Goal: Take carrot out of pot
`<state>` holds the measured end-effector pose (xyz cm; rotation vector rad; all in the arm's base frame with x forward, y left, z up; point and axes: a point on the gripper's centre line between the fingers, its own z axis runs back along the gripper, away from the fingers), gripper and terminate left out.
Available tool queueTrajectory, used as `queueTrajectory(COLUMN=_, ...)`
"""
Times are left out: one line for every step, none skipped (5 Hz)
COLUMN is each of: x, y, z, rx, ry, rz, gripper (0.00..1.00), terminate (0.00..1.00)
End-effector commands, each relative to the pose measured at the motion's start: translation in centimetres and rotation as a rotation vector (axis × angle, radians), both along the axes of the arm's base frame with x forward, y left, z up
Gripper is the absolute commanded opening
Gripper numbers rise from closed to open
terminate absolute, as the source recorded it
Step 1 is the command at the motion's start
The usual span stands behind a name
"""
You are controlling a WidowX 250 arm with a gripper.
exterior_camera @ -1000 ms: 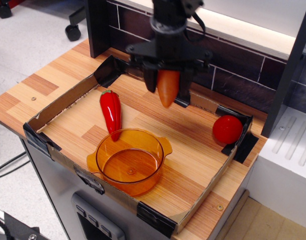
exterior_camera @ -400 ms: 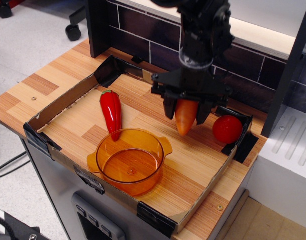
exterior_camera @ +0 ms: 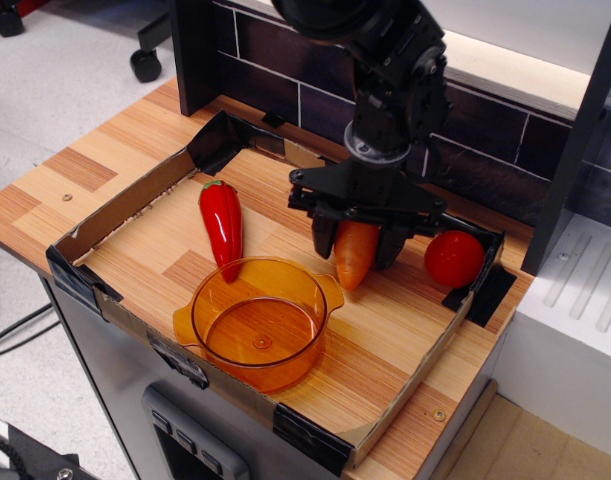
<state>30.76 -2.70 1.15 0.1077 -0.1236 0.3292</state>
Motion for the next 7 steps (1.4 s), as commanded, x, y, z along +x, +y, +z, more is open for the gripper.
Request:
queueTrajectory(x=-0.2, y=0.7, z=0.5, rx=0.001, ry=0.001, rz=0.005, gripper=1.0, terminate=0.0)
queueTrajectory(x=-0.1, y=0.8, z=0.9, rx=-0.013, ry=0.011, rz=0.012, gripper=1.0, terminate=0.0)
queueTrajectory(x=0.1, y=0.7, z=1.9, rx=-0.035, ry=0.001, rz=0.024, gripper=1.0, terminate=0.0)
queueTrajectory(x=0.5, y=0.4, z=5.3, rx=-0.095, ry=-0.039, rz=0.042, gripper=1.0, terminate=0.0)
queueTrajectory(x=0.5, y=1.0, z=8.8, rx=-0.138, ry=-0.089, rz=0.065, gripper=1.0, terminate=0.0)
queueTrajectory(x=0.4, y=1.7, z=10.8, rx=-0.134, ry=-0.108, rz=0.071, gripper=1.0, terminate=0.0)
queueTrajectory(x=0.4, y=1.7, z=10.8, rx=-0.134, ry=-0.108, rz=0.071, gripper=1.0, terminate=1.0)
